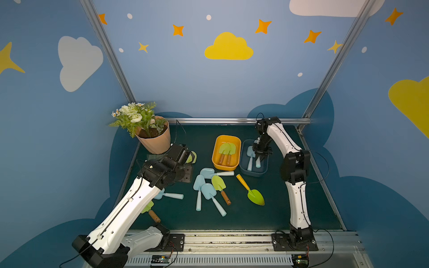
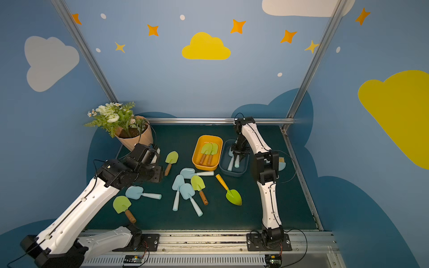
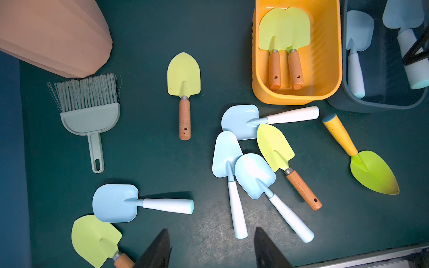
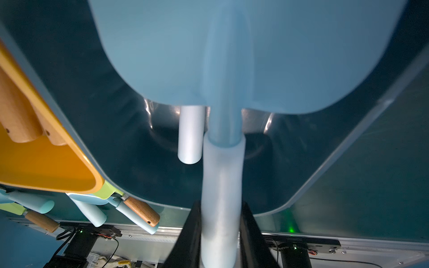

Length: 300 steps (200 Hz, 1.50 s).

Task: Sort the small shovels by color and place them into the storage box
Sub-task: Place the shovel in the storage box.

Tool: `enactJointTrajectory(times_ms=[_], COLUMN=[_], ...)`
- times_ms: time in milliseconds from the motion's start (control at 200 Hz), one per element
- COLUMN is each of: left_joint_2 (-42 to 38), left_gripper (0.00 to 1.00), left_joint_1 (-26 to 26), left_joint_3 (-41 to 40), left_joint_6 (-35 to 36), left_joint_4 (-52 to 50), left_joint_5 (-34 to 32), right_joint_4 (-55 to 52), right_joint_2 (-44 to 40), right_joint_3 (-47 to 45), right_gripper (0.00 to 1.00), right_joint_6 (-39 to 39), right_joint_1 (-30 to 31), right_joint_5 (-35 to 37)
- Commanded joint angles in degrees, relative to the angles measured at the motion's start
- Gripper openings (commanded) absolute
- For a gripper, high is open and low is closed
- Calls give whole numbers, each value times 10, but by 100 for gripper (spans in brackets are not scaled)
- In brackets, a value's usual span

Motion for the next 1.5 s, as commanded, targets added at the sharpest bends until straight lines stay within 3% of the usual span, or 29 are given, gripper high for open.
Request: enactJointTrajectory(times_ms=[0,571,1497], left_joint_2=[2,4,-3], left_gripper=[50,50,50], left_joint_1=[3,4,6], left_joint_3=[-8,-12,-27], left_joint_6=[3,5,2], left_joint_4=[5,-4,-6], left_joint_5=[5,3,5], right_joint_4=[-33,-32,1], right_joint_2=[16,76,98], right_joint_3=[20,62,19], right_gripper=[3,3,9], right_joint_6=[-16,-39,-40], right_joint_1=[-7,-20,-11], right_joint_5=[6,22,21])
